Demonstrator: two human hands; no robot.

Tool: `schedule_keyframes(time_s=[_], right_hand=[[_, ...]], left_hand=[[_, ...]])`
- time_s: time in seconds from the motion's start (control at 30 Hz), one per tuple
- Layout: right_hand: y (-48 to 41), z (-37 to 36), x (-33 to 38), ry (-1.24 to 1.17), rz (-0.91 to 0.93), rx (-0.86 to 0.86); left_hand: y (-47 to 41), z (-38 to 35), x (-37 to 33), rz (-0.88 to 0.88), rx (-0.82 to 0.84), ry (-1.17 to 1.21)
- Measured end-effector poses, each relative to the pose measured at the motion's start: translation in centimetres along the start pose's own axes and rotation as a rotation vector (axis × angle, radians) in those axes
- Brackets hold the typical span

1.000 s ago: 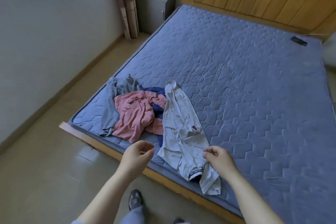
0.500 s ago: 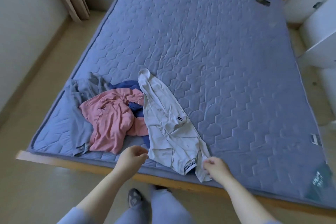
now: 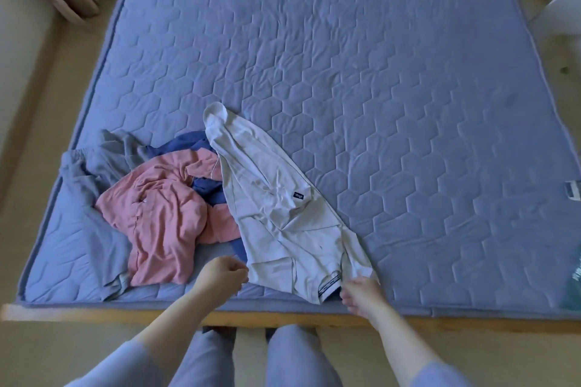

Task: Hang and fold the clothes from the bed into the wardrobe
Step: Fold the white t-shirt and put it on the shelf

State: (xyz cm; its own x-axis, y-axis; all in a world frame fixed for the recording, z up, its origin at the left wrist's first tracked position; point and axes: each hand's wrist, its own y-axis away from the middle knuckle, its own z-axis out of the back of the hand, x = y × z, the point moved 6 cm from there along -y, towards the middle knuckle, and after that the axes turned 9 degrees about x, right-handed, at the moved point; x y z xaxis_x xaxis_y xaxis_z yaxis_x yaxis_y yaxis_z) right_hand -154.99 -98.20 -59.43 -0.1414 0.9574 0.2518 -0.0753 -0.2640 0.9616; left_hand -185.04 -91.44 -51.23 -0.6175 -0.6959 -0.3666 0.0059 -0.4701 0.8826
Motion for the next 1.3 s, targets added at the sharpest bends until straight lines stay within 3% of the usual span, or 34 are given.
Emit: schedule_keyframes(time_s=[0.2,0.43,0.6,0.8,0.9,1.1,1.3], right_hand=[[-4.7,-2.7,-2.9,-0.314,-0.082,0.028],[-9.3,-5.8,-3.9,-0.217,-0.098,-0.035],[-11.0,-7.5,-3.9,-0.289,-0.062,-0.014],[-10.2,-8.1,-2.8,-0.177,0.020,-0.048],[-8.1,-7.1,-1.9,-0.237,0.036,-0.131],[-3.5,-4.6,2.6,-0.224,0.205,-0.205],[2.9,-2.5,12.3,-0.144,0.496,-0.245]], left_hand=[[-4.2,-1.9,1.9,0.102,0.079,-0.017],[-7.2,-1.9,3.8,0.100,0.095,-0.076],[-9.1,-1.2,4.7,0.134,0.092,-0.114],[-10.4,-1.3,3.5,0.131,0.110,-0.092],[-10.0,-1.1,1.9,0.107,0.115,-0.059],[-7.9,0.8,-1.4,0.022,0.103,-0.034],[-4.5,4.7,-4.5,-0.074,0.078,0.010]])
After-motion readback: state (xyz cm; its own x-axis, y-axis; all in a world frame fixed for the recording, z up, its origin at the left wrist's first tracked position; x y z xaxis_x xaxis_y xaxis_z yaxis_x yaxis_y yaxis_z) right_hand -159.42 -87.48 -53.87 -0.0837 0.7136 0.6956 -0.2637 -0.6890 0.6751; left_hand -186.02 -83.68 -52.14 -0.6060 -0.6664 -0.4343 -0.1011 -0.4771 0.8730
